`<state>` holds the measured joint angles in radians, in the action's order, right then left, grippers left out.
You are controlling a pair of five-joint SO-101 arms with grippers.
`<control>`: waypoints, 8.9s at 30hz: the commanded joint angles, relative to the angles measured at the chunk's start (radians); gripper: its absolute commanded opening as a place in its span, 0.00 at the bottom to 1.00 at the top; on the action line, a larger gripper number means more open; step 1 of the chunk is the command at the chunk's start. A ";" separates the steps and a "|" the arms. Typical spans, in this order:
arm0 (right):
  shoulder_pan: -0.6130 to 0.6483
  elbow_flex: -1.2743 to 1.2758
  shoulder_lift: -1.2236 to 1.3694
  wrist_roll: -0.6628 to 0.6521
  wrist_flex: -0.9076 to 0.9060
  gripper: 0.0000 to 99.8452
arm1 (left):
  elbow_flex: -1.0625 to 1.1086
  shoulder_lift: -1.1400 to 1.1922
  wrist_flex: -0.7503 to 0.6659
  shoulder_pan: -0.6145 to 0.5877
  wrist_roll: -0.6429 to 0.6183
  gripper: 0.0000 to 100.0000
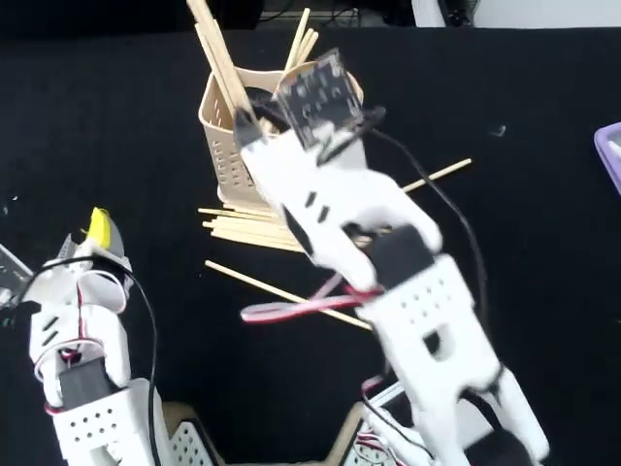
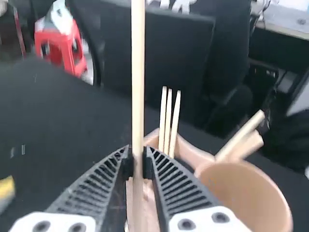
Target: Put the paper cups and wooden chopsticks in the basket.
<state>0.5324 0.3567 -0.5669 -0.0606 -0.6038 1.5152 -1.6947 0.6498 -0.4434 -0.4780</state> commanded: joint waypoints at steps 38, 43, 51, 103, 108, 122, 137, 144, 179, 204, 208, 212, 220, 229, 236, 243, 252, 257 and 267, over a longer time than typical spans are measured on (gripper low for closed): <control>-0.081 -0.053 0.476 0.057 0.638 0.14 | 0.051 -0.121 0.058 0.423 0.463 0.19; -0.081 -0.102 0.467 0.057 0.566 0.11 | 0.051 -0.121 0.058 0.423 0.463 0.19; -0.080 -0.159 0.249 0.054 0.356 0.11 | 0.044 -0.115 0.058 0.421 0.457 0.19; -0.569 0.179 0.762 0.184 0.381 0.02 | -0.387 0.582 0.176 0.412 0.465 0.19; -0.512 0.174 0.777 0.026 0.270 0.02 | -0.389 0.582 0.176 0.412 0.465 0.19; -0.519 -0.079 0.785 -0.009 -0.364 0.02 | -0.394 0.582 0.176 0.410 0.466 0.19; -0.540 -0.113 0.938 -0.009 -0.041 0.02 | -0.392 0.582 0.176 0.410 0.468 0.19; -0.566 -0.329 0.986 -0.009 -0.437 0.02 | -0.394 0.580 0.176 0.410 0.468 0.19; -0.419 0.219 0.460 -0.269 -0.428 0.02 | -0.384 0.580 0.149 0.410 0.471 0.19; -0.621 -0.225 0.917 -0.169 -0.404 0.08 | -0.384 0.582 0.149 0.410 0.465 0.19; -0.624 -0.334 0.993 -0.176 -0.588 0.08 | -0.384 0.582 0.149 0.410 0.465 0.19; -0.617 -0.323 1.013 -0.178 -0.603 0.08 | -0.384 0.582 0.149 0.410 0.466 0.19; -0.612 -0.185 0.860 -0.219 -0.680 0.09 | -0.386 0.582 0.147 0.410 0.468 0.19; -0.525 0.194 0.575 -0.267 -0.516 0.09 | -0.386 0.582 0.147 0.410 0.468 0.19; -0.529 0.329 0.232 -0.259 -0.437 0.09 | -0.395 0.582 0.146 0.390 0.463 0.19; -0.523 0.291 -0.033 -0.040 -0.443 0.09 | -0.495 0.594 -0.009 0.174 0.318 0.19; -0.508 0.283 0.012 0.149 -0.298 0.01 | -0.825 0.967 -0.086 0.154 0.267 0.03; -0.506 0.312 0.062 0.163 -0.199 0.01 | -1.110 1.313 -0.092 0.156 0.187 0.03; -0.388 0.565 0.084 0.437 0.140 0.01 | -1.629 1.929 -0.084 0.186 -0.106 0.04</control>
<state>0.0813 0.8892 -0.4764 0.3491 -0.5501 0.0483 0.1358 0.5823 -0.2793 -0.5209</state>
